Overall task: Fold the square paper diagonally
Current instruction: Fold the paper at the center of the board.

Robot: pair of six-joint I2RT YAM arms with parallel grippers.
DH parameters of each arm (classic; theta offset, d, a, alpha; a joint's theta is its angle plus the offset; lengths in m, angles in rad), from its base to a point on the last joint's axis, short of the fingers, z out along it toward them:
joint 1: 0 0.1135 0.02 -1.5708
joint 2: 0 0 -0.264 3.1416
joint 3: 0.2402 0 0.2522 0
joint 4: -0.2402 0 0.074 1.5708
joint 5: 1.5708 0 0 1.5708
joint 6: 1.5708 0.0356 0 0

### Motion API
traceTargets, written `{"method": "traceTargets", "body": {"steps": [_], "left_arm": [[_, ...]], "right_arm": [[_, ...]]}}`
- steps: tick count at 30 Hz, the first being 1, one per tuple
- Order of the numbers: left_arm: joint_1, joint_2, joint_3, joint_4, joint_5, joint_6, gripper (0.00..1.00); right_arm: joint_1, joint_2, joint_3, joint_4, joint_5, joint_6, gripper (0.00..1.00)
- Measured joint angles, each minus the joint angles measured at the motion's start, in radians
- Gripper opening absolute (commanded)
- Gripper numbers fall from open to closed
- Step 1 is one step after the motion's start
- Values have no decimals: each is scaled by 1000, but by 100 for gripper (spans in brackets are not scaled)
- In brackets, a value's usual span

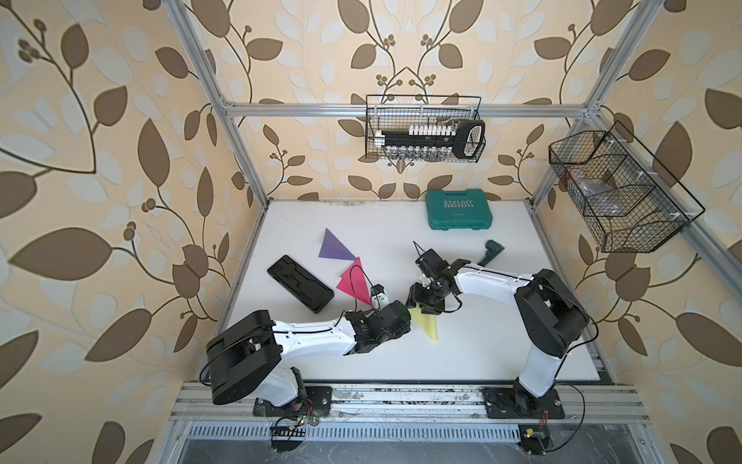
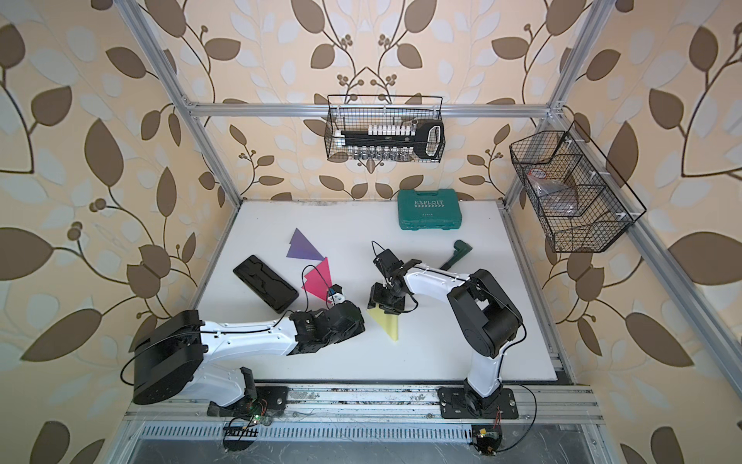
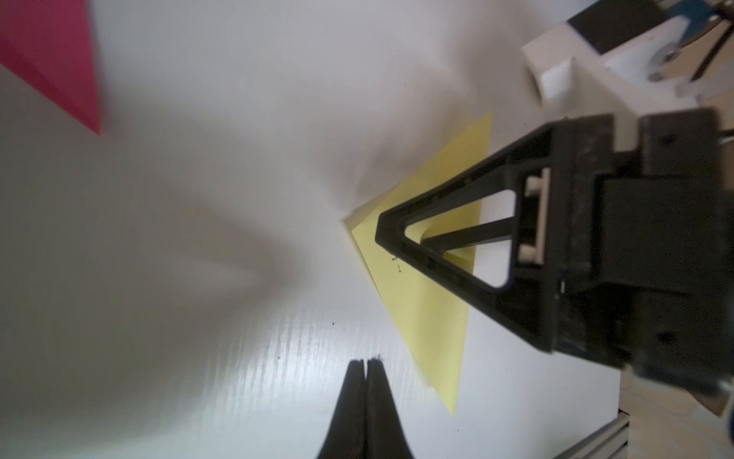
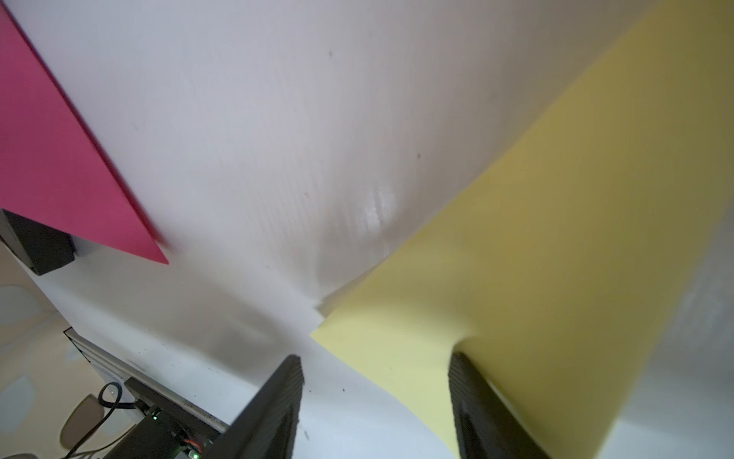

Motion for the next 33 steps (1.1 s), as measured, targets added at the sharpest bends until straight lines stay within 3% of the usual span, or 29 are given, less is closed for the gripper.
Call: {"method": "traceTargets", "body": {"steps": [6, 16, 19, 25, 33], "left_arm": [[1, 90, 11, 49, 23, 4, 0], [26, 101, 25, 175, 44, 0, 0], [43, 112, 24, 204, 61, -10, 0], [62, 117, -2, 202, 66, -17, 0], [74, 93, -22, 169, 65, -16, 0]], "right_arm": [[0, 0, -1, -6, 1, 1, 55], [0, 2, -2, -11, 0, 1, 49], [0, 2, -6, -11, 0, 0, 41], [0, 2, -9, -16, 0, 6, 34], [0, 8, -15, -22, 0, 8, 10]]}}
